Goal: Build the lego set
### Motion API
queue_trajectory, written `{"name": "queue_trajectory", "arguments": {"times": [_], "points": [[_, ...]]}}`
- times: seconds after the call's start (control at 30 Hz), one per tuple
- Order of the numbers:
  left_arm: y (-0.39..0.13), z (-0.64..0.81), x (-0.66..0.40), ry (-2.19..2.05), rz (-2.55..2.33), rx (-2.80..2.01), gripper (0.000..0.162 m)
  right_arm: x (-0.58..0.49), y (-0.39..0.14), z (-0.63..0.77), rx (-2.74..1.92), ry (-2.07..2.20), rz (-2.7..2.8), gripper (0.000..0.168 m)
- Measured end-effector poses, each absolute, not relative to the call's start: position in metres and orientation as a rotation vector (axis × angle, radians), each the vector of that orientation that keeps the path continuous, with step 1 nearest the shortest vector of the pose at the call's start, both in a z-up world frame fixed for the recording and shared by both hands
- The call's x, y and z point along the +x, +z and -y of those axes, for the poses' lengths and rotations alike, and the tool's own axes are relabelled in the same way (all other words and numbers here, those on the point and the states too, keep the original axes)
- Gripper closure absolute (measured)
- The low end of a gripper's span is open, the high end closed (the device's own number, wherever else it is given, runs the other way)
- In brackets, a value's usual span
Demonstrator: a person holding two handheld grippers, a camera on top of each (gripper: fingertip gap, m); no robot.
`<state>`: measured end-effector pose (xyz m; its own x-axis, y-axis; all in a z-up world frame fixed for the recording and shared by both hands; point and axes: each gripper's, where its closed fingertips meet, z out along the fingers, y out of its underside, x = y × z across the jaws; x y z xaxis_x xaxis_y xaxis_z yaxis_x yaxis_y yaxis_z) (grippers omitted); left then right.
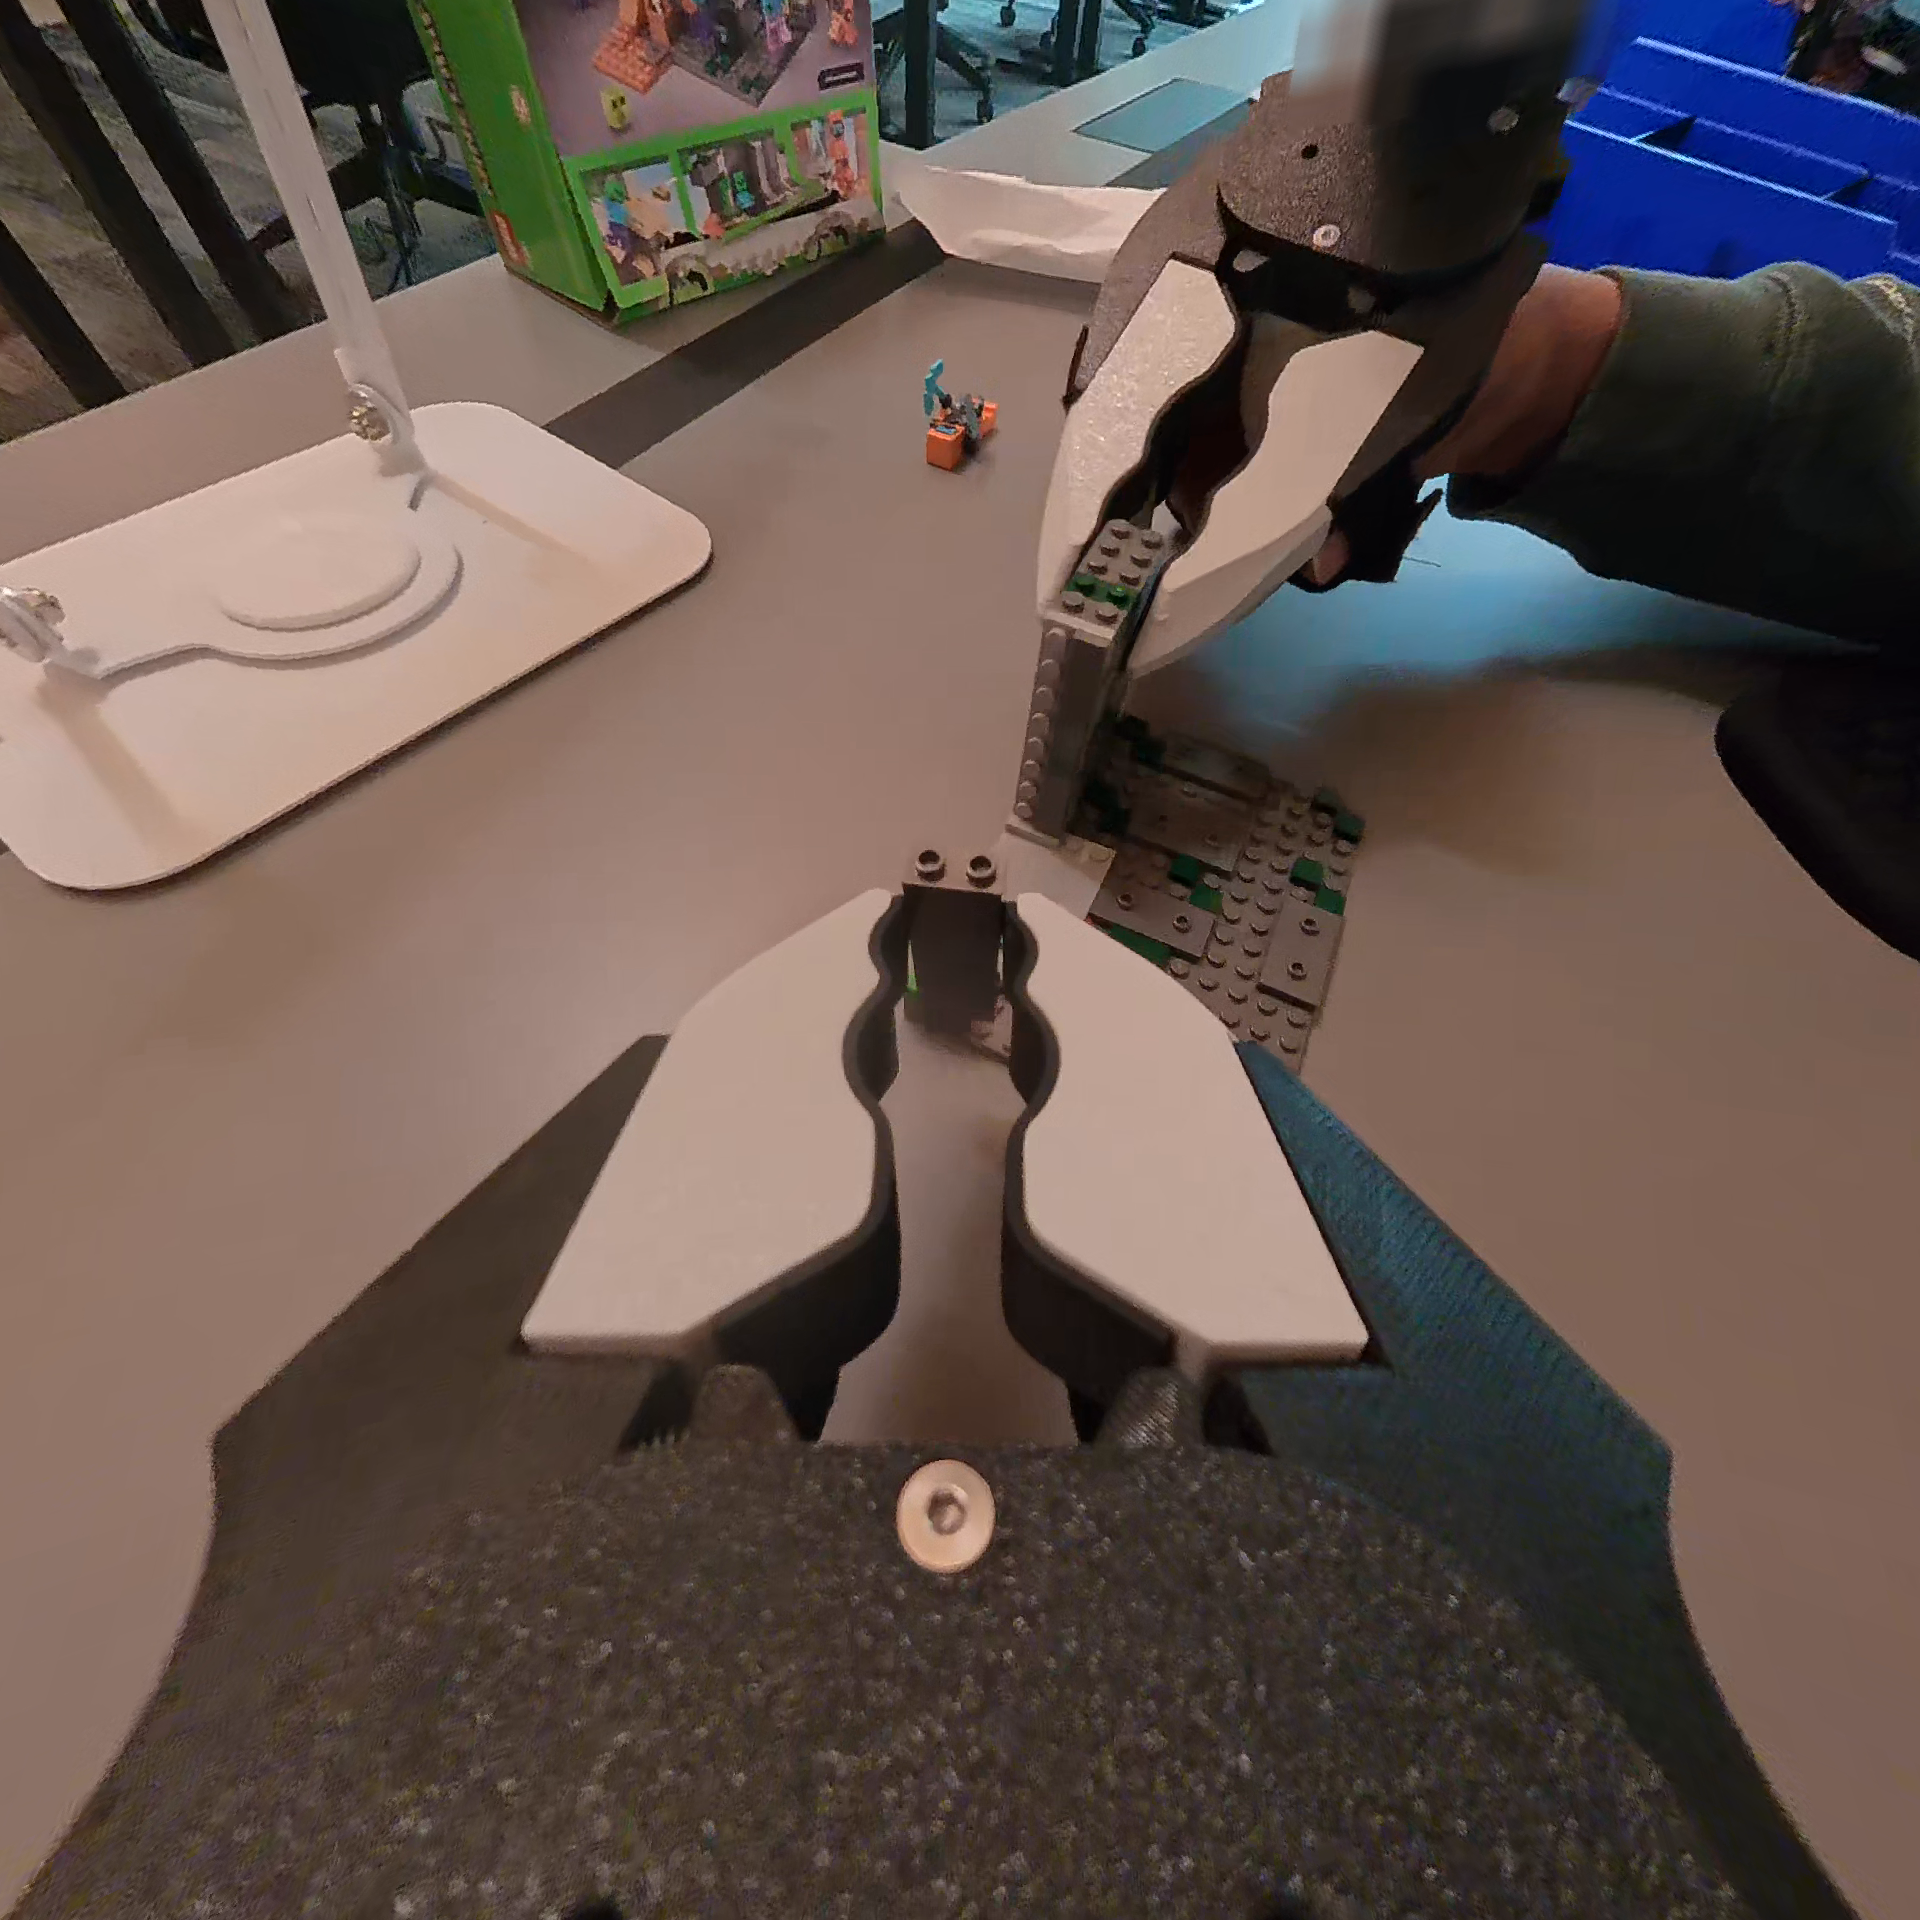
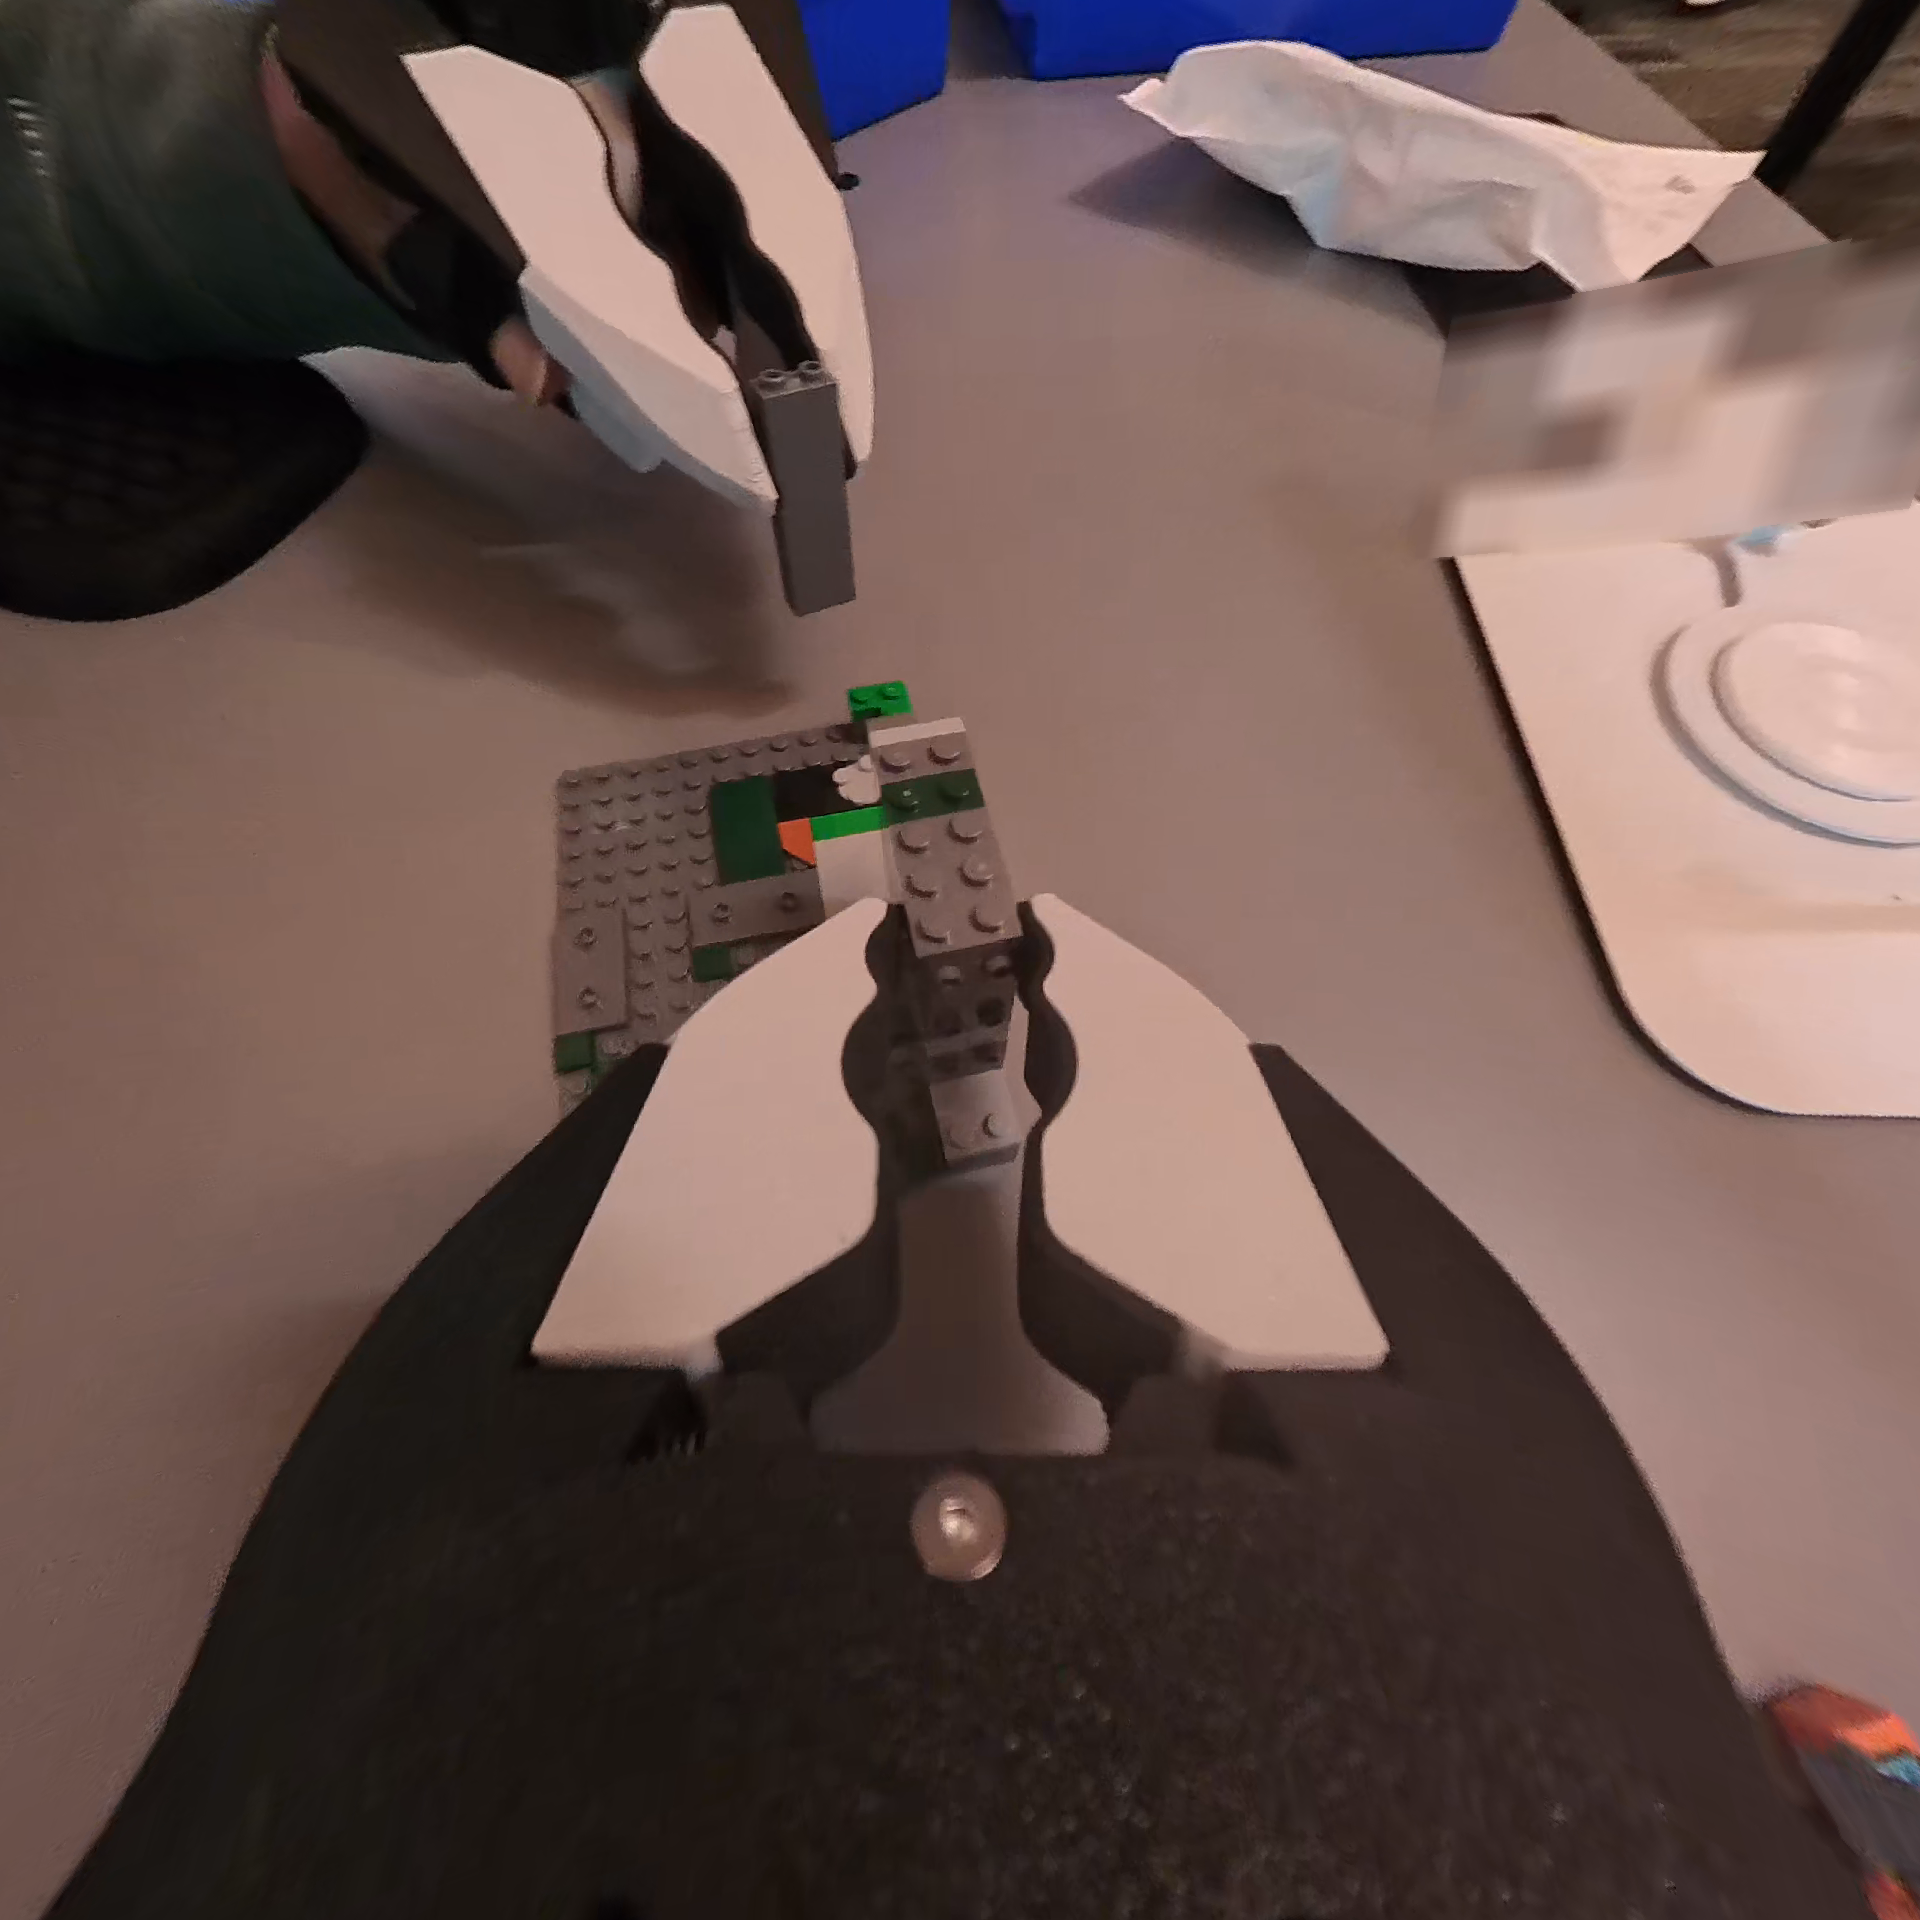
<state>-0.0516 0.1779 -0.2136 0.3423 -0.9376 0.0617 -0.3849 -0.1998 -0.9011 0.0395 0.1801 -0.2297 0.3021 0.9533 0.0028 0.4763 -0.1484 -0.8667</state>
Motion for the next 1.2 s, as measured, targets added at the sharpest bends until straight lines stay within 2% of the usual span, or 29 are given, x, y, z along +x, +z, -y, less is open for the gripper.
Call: {"name": "queue_trajectory", "arguments": {"times": [0.53,0.6,0.7,0.8,0.9,1.2], "points": [[-0.22,-0.185,-0.036,-0.897,-1.304,-1.696,0.146,0.035,-0.228,-0.17,-1.688,0.847,1.4,0.15],[-0.219,-0.183,-0.033,-0.919,-1.327,-1.674,0.145,0.034,-0.221,-0.169,-1.677,0.862,1.385,0.142],[-0.217,-0.168,-0.028,-1.013,-1.422,-1.614,0.146,0.031,-0.196,-0.166,-1.617,0.865,1.397,0.141],[-0.21,-0.147,-0.024,-1.166,-1.532,-1.532,0.146,0.018,-0.173,-0.154,-1.534,0.825,1.543,0.147],[-0.206,-0.125,-0.022,-1.278,-1.665,-1.463,0.145,-0.003,-0.16,-0.138,-1.462,0.759,1.745,0.142],[-0.193,-0.086,-0.033,-1.491,-1.883,-1.339,0.146,-0.04,-0.164,-0.1,-1.308,0.571,2.12,0.139]]}}
